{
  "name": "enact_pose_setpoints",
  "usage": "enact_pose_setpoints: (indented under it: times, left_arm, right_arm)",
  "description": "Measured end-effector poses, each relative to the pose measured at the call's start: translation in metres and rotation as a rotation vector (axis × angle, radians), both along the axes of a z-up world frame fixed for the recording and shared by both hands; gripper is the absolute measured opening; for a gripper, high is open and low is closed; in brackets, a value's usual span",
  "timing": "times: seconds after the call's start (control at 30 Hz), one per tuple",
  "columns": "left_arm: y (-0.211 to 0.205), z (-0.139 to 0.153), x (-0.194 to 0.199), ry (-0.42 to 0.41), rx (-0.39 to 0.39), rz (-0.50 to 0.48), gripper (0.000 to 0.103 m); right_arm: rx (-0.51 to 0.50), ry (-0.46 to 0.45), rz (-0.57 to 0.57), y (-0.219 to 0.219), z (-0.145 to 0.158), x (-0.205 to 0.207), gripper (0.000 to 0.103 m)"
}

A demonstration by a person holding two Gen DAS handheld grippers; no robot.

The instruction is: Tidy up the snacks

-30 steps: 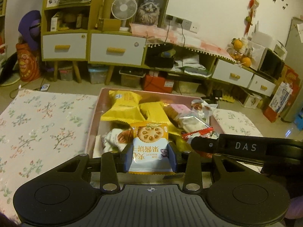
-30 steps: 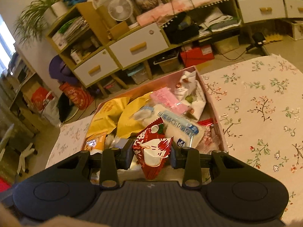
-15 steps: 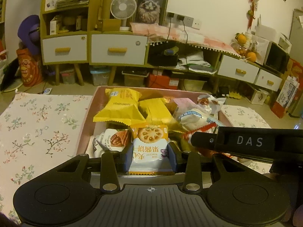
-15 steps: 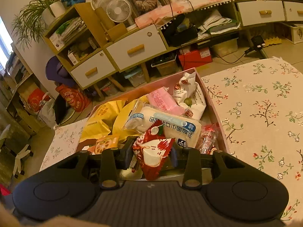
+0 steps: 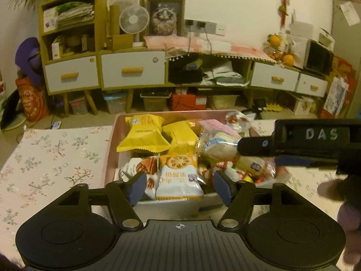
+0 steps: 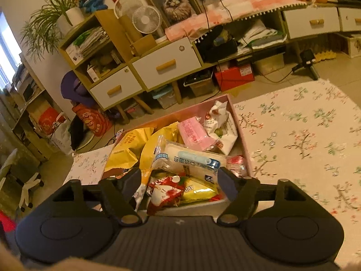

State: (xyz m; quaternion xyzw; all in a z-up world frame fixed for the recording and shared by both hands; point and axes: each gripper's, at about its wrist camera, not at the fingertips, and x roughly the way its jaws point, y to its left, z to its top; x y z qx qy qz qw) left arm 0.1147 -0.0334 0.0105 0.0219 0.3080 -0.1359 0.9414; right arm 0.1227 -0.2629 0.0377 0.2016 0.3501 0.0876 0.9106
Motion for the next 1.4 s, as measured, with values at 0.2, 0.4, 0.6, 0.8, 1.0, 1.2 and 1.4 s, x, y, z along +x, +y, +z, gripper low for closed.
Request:
enact_pose_setpoints:
  times: [0.2,0.4,0.6,0.8,1.0,1.2,1.4]
  left_arm:
    - [0.002,0.008,-0.022,0.035,0.065,-0.023,0.079]
    - [0.010,0.014,-0.041,0.095,0.082,0.011,0.091]
    - [0.014,0.023,-0.067,0.119,0.117,0.042,0.096]
    - [0.017,0.039,-0.093,0.168,0.115,0.060,0.101]
    - [0.019,0.046,-0.106,0.177,0.126,0.089,0.103]
    - [0.022,0.045,-0.109,0.197,0.127,0.126,0.103]
    - [0.022,0.043,-0.106,0.200,0.137,0.159,0.103]
  right_arm:
    - [-0.082,0.005,-0.003,-0.007,0.008,-0.019,0.085]
    - [-0.170,0.030,-0.024,-0.007,0.015,-0.036,0.095]
    - [-0.257,0.049,-0.016,0.004,0.026,-0.054,0.102]
    - [-0.328,0.099,-0.018,0.018,0.038,-0.073,0.103]
    - [-0.367,0.120,-0.017,0.027,0.039,-0.087,0.103]
    - [-0.364,0.147,-0.023,0.028,0.033,-0.087,0.103]
    - [-0.433,0.127,-0.016,0.037,0.031,-0.089,0.103]
